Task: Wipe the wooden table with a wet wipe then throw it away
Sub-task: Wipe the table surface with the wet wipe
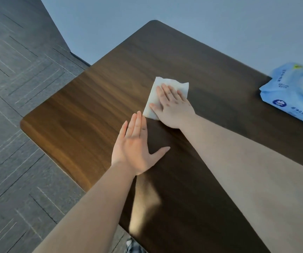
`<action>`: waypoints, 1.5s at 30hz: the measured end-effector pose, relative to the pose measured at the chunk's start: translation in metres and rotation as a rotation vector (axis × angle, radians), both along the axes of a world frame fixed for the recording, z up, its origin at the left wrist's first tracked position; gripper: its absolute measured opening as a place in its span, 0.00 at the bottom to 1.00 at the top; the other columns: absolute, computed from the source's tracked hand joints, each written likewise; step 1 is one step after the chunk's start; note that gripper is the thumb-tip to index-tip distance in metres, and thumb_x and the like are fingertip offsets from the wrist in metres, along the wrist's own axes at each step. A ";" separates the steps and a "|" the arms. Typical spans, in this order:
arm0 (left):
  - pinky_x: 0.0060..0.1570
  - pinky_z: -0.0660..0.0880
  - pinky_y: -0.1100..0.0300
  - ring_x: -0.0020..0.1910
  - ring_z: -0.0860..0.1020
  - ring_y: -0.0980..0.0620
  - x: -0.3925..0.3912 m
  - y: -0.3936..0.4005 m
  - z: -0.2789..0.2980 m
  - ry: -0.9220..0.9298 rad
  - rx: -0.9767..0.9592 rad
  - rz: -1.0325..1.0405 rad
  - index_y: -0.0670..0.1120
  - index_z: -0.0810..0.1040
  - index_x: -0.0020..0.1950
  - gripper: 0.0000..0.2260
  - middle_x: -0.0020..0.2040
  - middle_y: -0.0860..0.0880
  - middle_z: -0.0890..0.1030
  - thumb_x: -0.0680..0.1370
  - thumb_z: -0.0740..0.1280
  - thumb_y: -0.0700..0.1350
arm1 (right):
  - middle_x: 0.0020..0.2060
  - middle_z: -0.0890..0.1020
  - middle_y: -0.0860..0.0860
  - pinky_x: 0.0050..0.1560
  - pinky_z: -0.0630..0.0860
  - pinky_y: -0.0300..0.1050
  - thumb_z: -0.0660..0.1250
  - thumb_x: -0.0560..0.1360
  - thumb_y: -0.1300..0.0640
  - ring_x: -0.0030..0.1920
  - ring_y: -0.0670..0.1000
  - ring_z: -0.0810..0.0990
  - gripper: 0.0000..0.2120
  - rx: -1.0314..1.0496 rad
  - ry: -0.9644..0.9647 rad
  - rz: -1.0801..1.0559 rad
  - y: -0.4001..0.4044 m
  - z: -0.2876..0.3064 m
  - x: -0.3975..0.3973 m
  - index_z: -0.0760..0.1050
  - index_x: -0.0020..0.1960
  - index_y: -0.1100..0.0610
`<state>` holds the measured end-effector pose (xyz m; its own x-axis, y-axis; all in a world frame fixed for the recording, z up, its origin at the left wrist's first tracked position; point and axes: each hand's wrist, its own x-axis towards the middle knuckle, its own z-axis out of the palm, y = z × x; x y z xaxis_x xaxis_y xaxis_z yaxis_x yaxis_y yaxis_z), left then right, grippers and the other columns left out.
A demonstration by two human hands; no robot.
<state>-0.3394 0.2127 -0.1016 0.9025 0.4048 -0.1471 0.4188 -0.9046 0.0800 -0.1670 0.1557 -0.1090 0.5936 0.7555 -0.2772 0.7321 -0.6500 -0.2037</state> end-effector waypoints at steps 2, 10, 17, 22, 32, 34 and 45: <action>0.75 0.46 0.52 0.77 0.44 0.48 0.000 -0.002 0.000 0.026 -0.002 0.005 0.43 0.43 0.77 0.48 0.79 0.46 0.45 0.69 0.41 0.77 | 0.77 0.40 0.49 0.74 0.37 0.50 0.40 0.79 0.37 0.76 0.50 0.38 0.33 -0.025 0.012 -0.064 -0.035 0.003 -0.004 0.38 0.77 0.53; 0.75 0.45 0.53 0.77 0.44 0.49 0.000 -0.009 0.012 0.102 0.077 -0.213 0.42 0.43 0.76 0.39 0.78 0.45 0.46 0.74 0.35 0.68 | 0.77 0.38 0.49 0.71 0.34 0.47 0.36 0.78 0.36 0.76 0.49 0.37 0.33 -0.134 -0.015 -0.393 -0.208 0.009 -0.028 0.33 0.76 0.51; 0.73 0.46 0.55 0.76 0.47 0.53 0.041 -0.118 0.015 0.037 -0.037 -0.508 0.44 0.47 0.76 0.36 0.77 0.47 0.51 0.75 0.37 0.66 | 0.77 0.39 0.50 0.75 0.38 0.48 0.36 0.77 0.37 0.76 0.49 0.39 0.33 -0.179 0.004 -0.832 -0.373 0.010 -0.047 0.34 0.76 0.53; 0.73 0.40 0.56 0.76 0.40 0.53 0.087 -0.223 0.017 0.066 -0.074 -0.753 0.47 0.38 0.74 0.36 0.77 0.50 0.42 0.73 0.34 0.68 | 0.78 0.42 0.51 0.75 0.40 0.49 0.38 0.78 0.38 0.77 0.51 0.41 0.33 -0.191 -0.011 -1.109 -0.475 0.013 -0.068 0.37 0.77 0.54; 0.73 0.36 0.54 0.73 0.33 0.56 0.101 -0.394 0.003 0.104 -0.048 -1.154 0.48 0.34 0.75 0.36 0.74 0.53 0.33 0.75 0.39 0.69 | 0.78 0.43 0.51 0.75 0.41 0.50 0.38 0.78 0.36 0.77 0.50 0.41 0.34 -0.186 -0.004 -1.471 -0.619 0.008 -0.120 0.39 0.77 0.54; 0.73 0.35 0.54 0.73 0.32 0.57 0.102 -0.401 0.001 0.094 -0.024 -1.169 0.49 0.34 0.75 0.36 0.74 0.54 0.33 0.75 0.38 0.69 | 0.78 0.43 0.52 0.75 0.41 0.50 0.38 0.78 0.36 0.77 0.51 0.41 0.34 -0.181 -0.003 -1.510 -0.636 0.007 -0.124 0.39 0.77 0.55; 0.72 0.35 0.55 0.73 0.34 0.58 0.106 -0.396 0.000 0.040 -0.054 -1.150 0.50 0.36 0.76 0.36 0.75 0.55 0.35 0.75 0.38 0.69 | 0.78 0.42 0.53 0.75 0.41 0.53 0.39 0.79 0.37 0.77 0.54 0.42 0.34 -0.188 0.012 -1.622 -0.676 0.009 -0.091 0.38 0.77 0.55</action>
<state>-0.2334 -0.1837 -0.1017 0.7281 -0.6624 -0.1763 -0.6486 -0.7490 0.1357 -0.2577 -0.5202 -0.0998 0.6838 -0.6661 -0.2980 -0.7056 -0.7077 -0.0372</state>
